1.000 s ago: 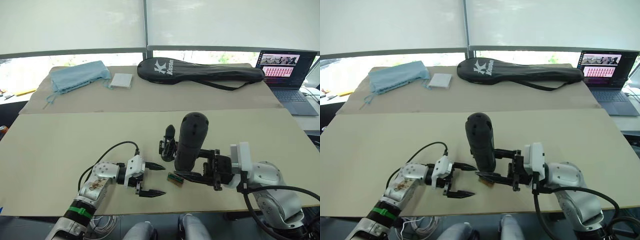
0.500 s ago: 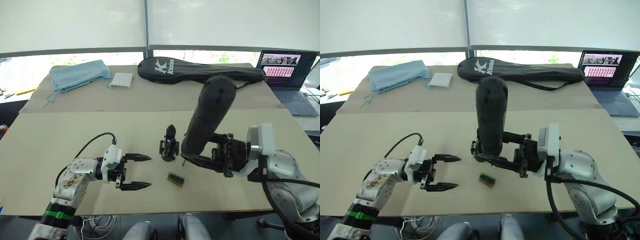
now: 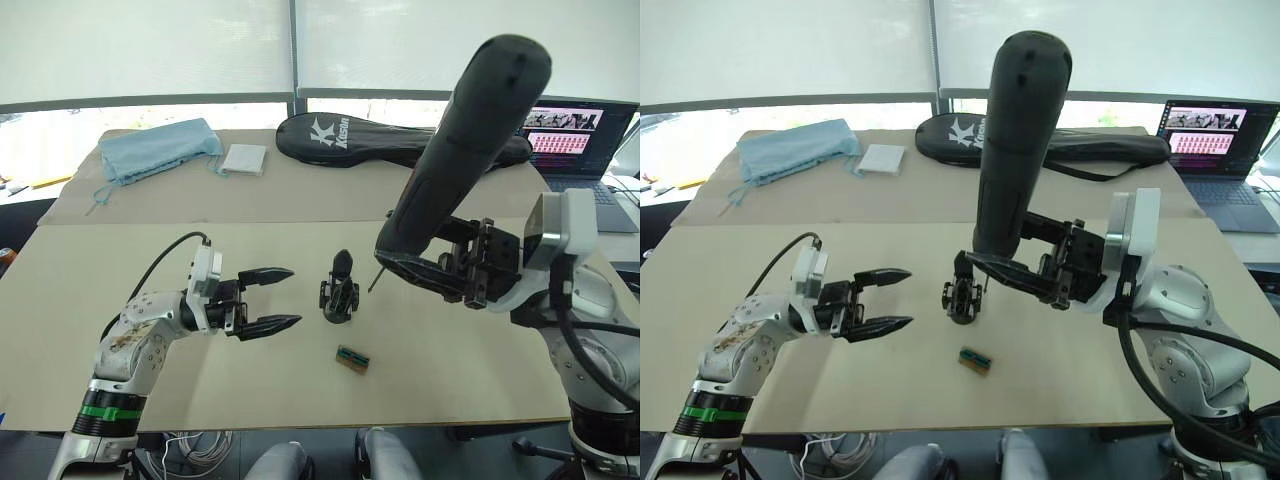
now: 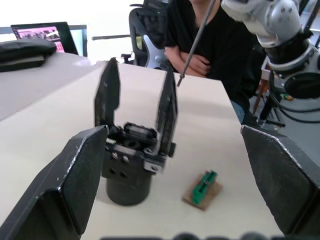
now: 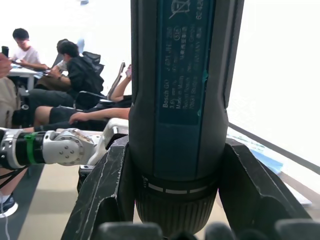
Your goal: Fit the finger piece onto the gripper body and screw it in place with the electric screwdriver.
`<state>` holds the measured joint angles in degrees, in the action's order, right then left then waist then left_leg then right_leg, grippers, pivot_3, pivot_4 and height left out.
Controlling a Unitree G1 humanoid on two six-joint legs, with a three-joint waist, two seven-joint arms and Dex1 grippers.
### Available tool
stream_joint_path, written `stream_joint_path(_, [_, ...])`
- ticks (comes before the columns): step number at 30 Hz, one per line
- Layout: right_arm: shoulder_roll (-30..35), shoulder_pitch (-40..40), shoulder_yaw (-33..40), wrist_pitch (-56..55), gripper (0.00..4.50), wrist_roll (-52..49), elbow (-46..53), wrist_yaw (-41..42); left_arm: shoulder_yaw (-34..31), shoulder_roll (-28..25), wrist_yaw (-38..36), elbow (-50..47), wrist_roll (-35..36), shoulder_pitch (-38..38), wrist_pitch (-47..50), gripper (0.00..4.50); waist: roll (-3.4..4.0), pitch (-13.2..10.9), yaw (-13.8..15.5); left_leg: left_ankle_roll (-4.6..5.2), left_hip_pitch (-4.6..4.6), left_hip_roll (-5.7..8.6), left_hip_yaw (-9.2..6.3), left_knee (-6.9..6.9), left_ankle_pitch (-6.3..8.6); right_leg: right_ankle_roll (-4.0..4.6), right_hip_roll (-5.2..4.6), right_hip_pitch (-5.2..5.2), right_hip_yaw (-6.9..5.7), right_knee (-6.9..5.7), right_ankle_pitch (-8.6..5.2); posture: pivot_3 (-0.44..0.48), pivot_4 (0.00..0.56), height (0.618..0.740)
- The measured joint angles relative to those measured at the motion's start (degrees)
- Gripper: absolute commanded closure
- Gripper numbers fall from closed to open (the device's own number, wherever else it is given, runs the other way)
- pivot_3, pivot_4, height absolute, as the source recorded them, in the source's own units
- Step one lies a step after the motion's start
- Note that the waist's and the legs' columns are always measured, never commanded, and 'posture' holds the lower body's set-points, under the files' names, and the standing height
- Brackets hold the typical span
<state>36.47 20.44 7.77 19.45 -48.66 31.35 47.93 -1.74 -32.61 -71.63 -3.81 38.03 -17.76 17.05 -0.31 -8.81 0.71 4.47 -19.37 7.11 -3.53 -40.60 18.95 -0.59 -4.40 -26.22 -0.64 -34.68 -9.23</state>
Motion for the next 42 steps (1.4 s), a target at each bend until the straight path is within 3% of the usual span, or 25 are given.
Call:
stream_joint_path(19, [-4.80,9.22,-2.99,4.52,2.59,0.13,-6.58,-2.95,-0.55,0.88,1.24,4.52,-4.43,-1.82,-3.18,0.00,0.00,0.00,-0.13,-0.01,-0.03,-0.02,0.00,0.05,-0.01,0.03,0.01,-0.07,0.00,0.01,0.01,0.000,0.150,0.740])
stream_joint_path(42, [-9.15,12.09,-9.83,8.04,2.59,6.38,-9.63,-2.73,2.17,3.86,1.23,6.80,-9.65,-1.27,-6.90,0.00,0.00,0.00,-0.08,0.00,-0.05,0.01,0.00,0.08,-0.01,0.03,0.01,-0.10,-0.08,0.03,0.01,0.000,0.150,0.740])
